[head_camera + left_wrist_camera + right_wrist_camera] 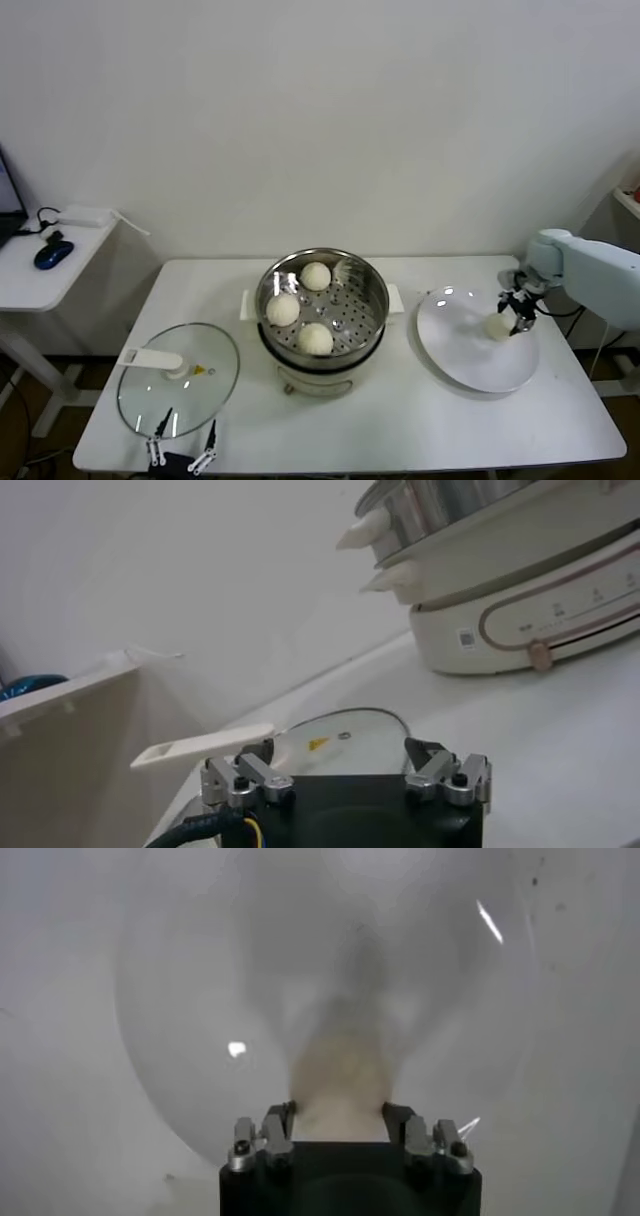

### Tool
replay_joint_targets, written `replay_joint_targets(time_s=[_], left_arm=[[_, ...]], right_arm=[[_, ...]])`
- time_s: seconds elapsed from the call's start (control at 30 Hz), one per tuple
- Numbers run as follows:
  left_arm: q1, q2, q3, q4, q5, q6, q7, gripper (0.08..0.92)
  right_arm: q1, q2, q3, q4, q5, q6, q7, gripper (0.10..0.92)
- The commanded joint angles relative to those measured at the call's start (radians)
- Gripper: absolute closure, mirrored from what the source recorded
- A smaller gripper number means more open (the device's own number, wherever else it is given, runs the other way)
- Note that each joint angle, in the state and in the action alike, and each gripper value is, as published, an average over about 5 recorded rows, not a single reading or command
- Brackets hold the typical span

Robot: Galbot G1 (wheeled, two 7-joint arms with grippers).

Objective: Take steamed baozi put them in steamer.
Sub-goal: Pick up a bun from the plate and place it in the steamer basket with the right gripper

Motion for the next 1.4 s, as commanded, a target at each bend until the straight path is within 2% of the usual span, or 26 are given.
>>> replay_joint_targets(time_s=[0.03,0.37,0.7,0.87,1.4], left_arm=[[0.001,-0.001,0.003,-0.003,0.0,-0.004,-0.001,0.177],[-0.008,0.015,0.015,-0.005,0.004,-0.005,-0.001,0.177],[-0.014,0.015,0.025,-0.007,0.001,0.007,-0.013,0.177],[-0.014,0.01,0.028,-0.012,0.004,0.011,-0.012,0.177],[0.0,0.011,0.001,-0.019,-0.005,0.013,-0.011,0.177]], right_arm=[[0.338,-0.052,-0.272,0.281,0.193,-0.082,0.007,0.425],[0.856,0.019,-0.555,0.653,0.528,-0.199,0.006,0.431],[0.902,0.097,-0.417,0.825,0.76,-0.343,0.104,0.431],[0.811,0.153,-0.333,0.813,0.781,-0.381,0.145,0.431],[0.449,0.307,-0.203,0.594,0.697,-0.398,0.179,0.431]])
